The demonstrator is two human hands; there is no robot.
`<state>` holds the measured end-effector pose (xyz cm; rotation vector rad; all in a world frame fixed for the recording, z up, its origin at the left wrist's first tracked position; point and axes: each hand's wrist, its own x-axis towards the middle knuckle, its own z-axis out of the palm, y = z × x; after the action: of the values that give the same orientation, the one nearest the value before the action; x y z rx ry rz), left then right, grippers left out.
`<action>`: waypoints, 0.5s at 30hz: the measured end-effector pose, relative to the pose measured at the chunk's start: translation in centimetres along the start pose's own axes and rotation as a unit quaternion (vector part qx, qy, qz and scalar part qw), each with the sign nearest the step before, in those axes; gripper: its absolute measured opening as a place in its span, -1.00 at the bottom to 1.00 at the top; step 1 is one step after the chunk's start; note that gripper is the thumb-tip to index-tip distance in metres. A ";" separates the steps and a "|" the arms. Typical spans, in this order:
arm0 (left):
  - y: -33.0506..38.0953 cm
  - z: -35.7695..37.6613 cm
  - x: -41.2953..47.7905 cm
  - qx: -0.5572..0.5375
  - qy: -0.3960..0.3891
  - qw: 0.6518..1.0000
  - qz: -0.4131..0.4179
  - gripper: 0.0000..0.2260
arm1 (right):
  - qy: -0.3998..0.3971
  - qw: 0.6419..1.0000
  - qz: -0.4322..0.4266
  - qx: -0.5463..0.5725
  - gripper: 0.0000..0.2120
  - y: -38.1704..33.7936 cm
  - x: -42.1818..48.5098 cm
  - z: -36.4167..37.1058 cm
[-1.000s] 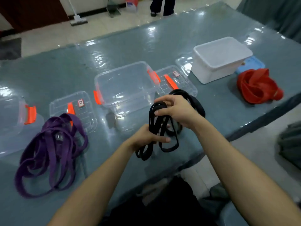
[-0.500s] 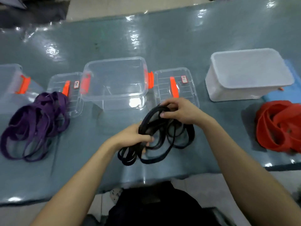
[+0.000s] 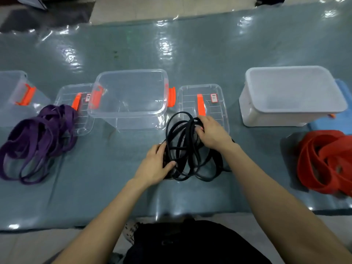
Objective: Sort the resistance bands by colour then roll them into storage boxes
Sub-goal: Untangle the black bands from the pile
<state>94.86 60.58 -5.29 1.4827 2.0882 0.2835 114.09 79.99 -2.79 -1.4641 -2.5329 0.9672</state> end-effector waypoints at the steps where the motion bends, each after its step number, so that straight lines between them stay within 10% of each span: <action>1: 0.0 0.1 0.2 0.003 0.002 1.000 -0.002 -0.24 | 0.006 1.000 -0.001 0.003 -0.53 0.0 -0.2 0.5; 15: -2.0 -5.8 1.6 0.029 -0.008 0.998 0.052 -0.58 | 0.062 0.992 -0.059 -0.090 -0.59 -4.5 -0.5 -1.2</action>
<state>89.71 62.10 -2.00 1.6260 2.0257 0.2500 111.39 78.59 0.77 -1.3500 -2.6375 0.6251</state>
